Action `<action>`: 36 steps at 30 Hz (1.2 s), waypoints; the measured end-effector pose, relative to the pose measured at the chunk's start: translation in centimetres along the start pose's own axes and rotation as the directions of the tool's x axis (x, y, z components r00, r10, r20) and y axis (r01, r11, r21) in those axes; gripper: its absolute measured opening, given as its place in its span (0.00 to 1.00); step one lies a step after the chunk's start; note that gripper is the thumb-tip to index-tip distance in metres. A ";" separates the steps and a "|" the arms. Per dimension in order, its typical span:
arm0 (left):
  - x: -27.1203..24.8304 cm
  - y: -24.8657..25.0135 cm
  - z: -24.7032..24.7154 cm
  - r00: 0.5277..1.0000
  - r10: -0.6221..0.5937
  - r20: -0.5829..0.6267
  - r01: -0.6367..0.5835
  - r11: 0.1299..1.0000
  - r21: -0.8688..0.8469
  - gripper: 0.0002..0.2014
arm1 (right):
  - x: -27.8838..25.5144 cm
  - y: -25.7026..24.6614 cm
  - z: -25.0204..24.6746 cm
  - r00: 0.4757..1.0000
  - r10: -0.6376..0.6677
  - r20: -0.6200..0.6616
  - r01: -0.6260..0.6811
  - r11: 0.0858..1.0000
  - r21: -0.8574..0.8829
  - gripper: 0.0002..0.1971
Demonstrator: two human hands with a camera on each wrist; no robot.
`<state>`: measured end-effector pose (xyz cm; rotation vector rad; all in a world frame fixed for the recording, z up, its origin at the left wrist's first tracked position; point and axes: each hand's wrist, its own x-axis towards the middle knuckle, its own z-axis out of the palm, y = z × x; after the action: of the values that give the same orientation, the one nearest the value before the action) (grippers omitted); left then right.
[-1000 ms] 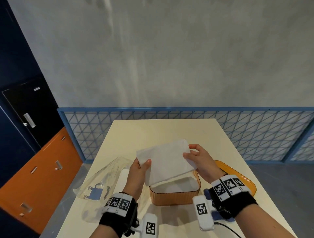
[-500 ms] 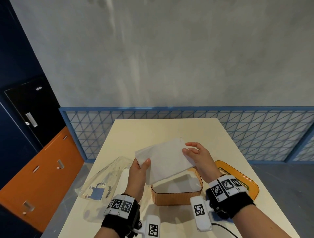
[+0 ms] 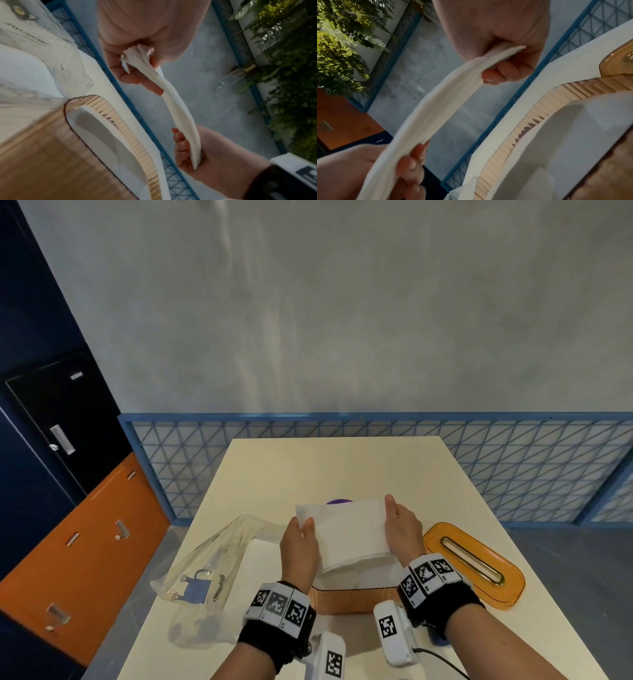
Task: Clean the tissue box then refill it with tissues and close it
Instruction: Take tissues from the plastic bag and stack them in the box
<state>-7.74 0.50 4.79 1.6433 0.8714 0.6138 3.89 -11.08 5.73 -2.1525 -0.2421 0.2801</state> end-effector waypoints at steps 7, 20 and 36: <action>0.4 -0.2 1.5 0.999 0.001 -0.032 0.005 0.982 0.190 0.17 | 1.2 1.0 0.1 0.999 -0.036 -0.013 0.032 0.978 -0.206 0.21; 2.5 -5.0 3.4 0.992 0.058 0.114 -0.128 0.439 0.889 0.09 | 1.3 4.7 2.0 0.990 -0.081 0.118 0.139 0.741 -0.657 0.18; 3.1 -3.8 1.6 0.822 0.234 0.519 -0.569 0.297 0.767 0.25 | 0.4 4.6 1.1 0.821 -0.417 0.389 0.541 0.352 -0.764 0.22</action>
<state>-5.57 2.45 0.53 2.9785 0.5055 0.1228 4.26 -12.66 1.31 -2.8884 -1.3420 -0.1077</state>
